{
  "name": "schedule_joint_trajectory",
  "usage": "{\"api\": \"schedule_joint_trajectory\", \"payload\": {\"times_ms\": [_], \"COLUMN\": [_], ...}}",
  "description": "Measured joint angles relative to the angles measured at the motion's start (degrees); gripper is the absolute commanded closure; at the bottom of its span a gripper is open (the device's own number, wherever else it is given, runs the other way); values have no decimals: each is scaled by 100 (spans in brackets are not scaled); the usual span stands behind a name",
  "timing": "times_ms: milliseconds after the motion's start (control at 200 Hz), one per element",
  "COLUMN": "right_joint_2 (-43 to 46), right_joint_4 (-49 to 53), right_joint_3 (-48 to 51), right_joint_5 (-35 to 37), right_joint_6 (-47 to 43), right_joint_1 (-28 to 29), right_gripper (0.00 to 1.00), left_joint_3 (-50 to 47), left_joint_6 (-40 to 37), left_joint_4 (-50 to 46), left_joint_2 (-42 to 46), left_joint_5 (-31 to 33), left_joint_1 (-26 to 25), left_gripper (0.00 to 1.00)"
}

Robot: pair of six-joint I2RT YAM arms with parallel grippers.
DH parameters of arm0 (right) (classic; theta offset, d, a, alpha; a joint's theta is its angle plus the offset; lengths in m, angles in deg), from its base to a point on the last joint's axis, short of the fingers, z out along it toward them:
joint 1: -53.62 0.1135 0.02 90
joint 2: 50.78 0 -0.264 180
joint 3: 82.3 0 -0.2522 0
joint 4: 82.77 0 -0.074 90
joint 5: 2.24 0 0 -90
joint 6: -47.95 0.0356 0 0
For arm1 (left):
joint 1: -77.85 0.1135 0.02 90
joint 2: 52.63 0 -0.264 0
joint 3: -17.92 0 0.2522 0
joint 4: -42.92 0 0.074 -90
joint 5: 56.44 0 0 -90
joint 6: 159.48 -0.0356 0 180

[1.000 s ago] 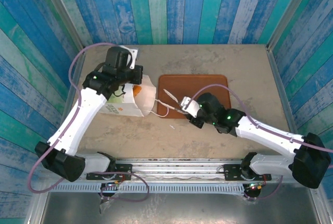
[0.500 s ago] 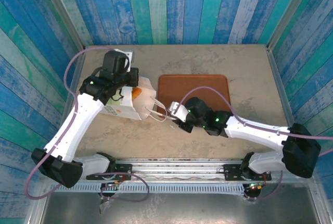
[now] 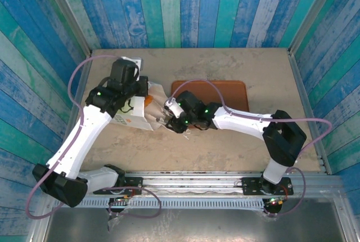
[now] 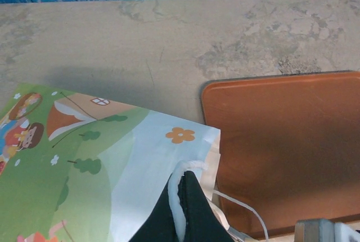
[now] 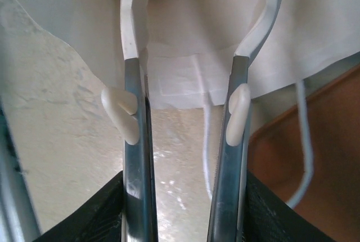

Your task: Take the fake bread out of the paper bag

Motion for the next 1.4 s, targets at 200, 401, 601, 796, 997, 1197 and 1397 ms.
{"api": "schedule_joint_trajectory", "payload": {"times_ms": [200, 401, 601, 796, 997, 1197, 1397], "right_joint_2": [-195, -785, -1141, -879, -232, 251, 442], "right_joint_4": [-791, -1152, -1519, -1749, -1132, -457, -201], "right_joint_3": [0, -378, -529, -249, -52, 13, 205], "right_joint_5": [-881, -1147, -1357, -1270, -750, -216, 50], "right_joint_6": [745, 1316, 1644, 1576, 1158, 811, 793], "right_joint_1": [-116, -175, -227, -227, -225, -190, -146], "right_gripper": [41, 42, 59, 68, 69, 69, 69], "left_joint_3": [-114, -138, -258, -376, -605, -660, -754], "left_joint_6": [-22, -20, -24, -103, -162, -247, -356], "left_joint_4": [197, 254, 317, 457, 575, 774, 986], "left_joint_2": [166, 168, 175, 249, 365, 433, 629], "left_joint_5": [131, 175, 229, 286, 354, 350, 321], "left_joint_1": [0, 0, 0, 0, 0, 0, 0], "left_gripper": [100, 100, 100, 100, 100, 100, 100]}}
